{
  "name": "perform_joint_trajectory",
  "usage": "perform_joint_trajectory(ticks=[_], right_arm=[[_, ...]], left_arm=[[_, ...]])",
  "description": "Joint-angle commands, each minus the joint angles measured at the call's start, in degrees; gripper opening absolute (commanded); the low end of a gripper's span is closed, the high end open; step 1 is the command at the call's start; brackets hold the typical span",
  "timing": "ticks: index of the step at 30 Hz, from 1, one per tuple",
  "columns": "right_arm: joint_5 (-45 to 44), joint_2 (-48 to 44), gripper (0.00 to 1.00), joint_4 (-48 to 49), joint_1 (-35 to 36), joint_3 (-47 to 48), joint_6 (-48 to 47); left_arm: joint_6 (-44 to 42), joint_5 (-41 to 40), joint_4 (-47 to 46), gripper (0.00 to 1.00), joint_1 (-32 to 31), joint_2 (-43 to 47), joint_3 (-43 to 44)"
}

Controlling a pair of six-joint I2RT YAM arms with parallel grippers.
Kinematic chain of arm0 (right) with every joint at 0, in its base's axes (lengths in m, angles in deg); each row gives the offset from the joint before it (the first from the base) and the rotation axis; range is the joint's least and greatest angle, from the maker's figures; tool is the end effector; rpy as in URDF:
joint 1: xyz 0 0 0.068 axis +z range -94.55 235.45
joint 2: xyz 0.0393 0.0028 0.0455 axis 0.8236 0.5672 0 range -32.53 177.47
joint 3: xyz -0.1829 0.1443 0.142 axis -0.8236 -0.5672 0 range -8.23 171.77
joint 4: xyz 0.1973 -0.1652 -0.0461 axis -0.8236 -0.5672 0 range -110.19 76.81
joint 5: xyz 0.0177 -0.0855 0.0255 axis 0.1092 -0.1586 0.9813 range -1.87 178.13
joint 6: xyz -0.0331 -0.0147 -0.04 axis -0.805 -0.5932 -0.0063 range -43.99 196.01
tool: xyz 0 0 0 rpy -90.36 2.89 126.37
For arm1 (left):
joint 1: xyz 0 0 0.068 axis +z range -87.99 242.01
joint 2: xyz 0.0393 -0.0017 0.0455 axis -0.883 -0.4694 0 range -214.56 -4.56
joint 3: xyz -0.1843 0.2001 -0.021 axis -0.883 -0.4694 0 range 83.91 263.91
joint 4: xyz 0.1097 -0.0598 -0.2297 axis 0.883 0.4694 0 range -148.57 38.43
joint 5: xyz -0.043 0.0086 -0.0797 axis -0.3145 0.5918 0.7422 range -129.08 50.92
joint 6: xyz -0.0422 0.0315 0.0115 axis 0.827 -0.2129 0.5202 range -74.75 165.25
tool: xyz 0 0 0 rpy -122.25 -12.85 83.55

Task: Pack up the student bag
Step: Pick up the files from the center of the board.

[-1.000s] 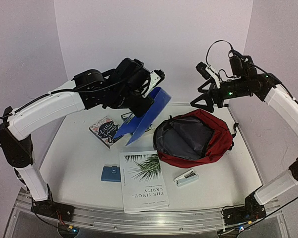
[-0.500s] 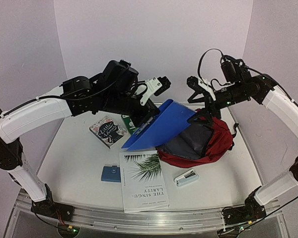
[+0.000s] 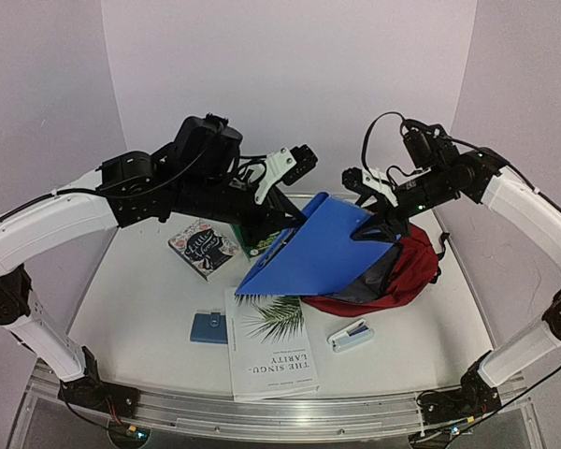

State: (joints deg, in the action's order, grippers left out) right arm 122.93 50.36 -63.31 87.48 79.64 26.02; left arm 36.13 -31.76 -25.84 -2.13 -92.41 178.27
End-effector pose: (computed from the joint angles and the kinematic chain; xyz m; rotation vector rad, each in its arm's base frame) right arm 0.2427 0.1759 0.3833 -1.6798 1.4922 0.5461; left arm 0.1463 -0.3123 0.4165 1.3213 1.6370 -0.7231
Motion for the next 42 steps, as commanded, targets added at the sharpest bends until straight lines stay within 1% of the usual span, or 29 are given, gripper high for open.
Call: perform_joint_trajectory(ticks=[1, 6, 7, 8, 9, 10, 13, 14, 15, 18, 22, 26, 28, 30, 33, 35, 37, 40, 42], right_arm=[[-2.11, -1.69, 0.45, 0.80, 0.10, -2.31, -1.26], [-2.71, -3.07, 0.16, 0.81, 0.05, -0.69, -0.60], [-2.99, -3.15, 0.10, 0.81, 0.05, 0.03, -0.22], [-3.51, -3.19, 0.05, 0.81, 0.05, 0.61, 0.12], [-4.20, -3.35, 0.02, 0.81, 0.05, 1.37, 0.31], [-4.97, -3.56, 0.00, 0.81, 0.05, 1.88, 0.32], [-8.11, -4.12, 0.00, 1.04, 0.05, 3.99, 0.10], [-9.51, -4.19, 0.00, 1.06, 0.08, 4.57, -0.19], [-10.94, -4.22, 0.00, 1.21, 0.07, 5.47, -0.37], [-14.53, -4.23, 0.00, 1.88, 0.05, 8.86, -0.39], [-17.23, -4.37, 0.00, 3.52, 0.06, 13.75, 1.30], [-21.44, -5.34, 0.00, 7.44, 0.06, 13.92, 2.09], [-26.11, -5.97, 0.00, 11.57, 0.08, 11.82, 2.07], [-31.35, -6.32, 0.00, 17.06, 0.12, 8.55, 0.60], [-41.96, -7.17, 0.00, 27.77, 0.14, 1.77, -8.19], [-47.26, -9.01, 0.00, 42.61, 0.16, -6.16, -15.66], [-49.23, -10.63, 0.00, 57.16, 0.14, -12.94, -24.22], [-47.74, -12.56, 0.00, 68.12, 0.28, -18.77, -29.93], [-45.47, -14.31, 0.00, 74.62, 0.52, -22.48, -33.18]], left_arm=[[0.55, 0.80, -8.78, 0.00, -0.02, 6.90, -2.24], [2.35, -1.07, -10.45, 0.01, -0.01, 8.22, -4.66], [2.96, -2.28, -10.76, 0.06, 0.01, 8.28, -4.90], [4.10, -4.19, -10.92, 0.21, 0.00, 8.23, -5.01], [5.17, -6.47, -10.85, 0.40, 0.06, 8.22, -4.92], [6.62, -9.06, -10.80, 0.54, 0.07, 8.23, -4.82], [11.89, -14.90, -10.82, 0.82, 0.33, 9.01, -4.22], [13.48, -16.02, -11.12, 0.95, 0.77, 9.45, -4.26], [15.51, -17.30, -11.27, 0.99, 1.21, 9.90, -4.15], [23.97, -20.20, -8.86, 1.00, 3.86, 10.60, -2.96], [33.41, -20.55, -6.27, 1.00, 7.42, 11.44, -2.91], [37.86, -22.03, -11.31, 1.00, 7.63, 15.30, -7.91], [41.38, -23.09, -14.92, 1.00, 7.76, 17.79, -11.30], [44.02, -22.78, -17.83, 1.00, 7.88, 19.27, -13.24], [48.00, -23.27, -17.20, 1.00, 8.18, 18.59, -13.12], [49.56, -22.17, -17.35, 1.00, 8.61, 17.95, -13.07], [52.13, -20.80, -18.26, 1.00, 9.40, 17.26, -13.51], [55.74, -14.03, -20.95, 1.00, 11.70, 15.73, -14.43], [57.37, -7.55, -23.62, 1.00, 13.50, 14.02, -14.57]])
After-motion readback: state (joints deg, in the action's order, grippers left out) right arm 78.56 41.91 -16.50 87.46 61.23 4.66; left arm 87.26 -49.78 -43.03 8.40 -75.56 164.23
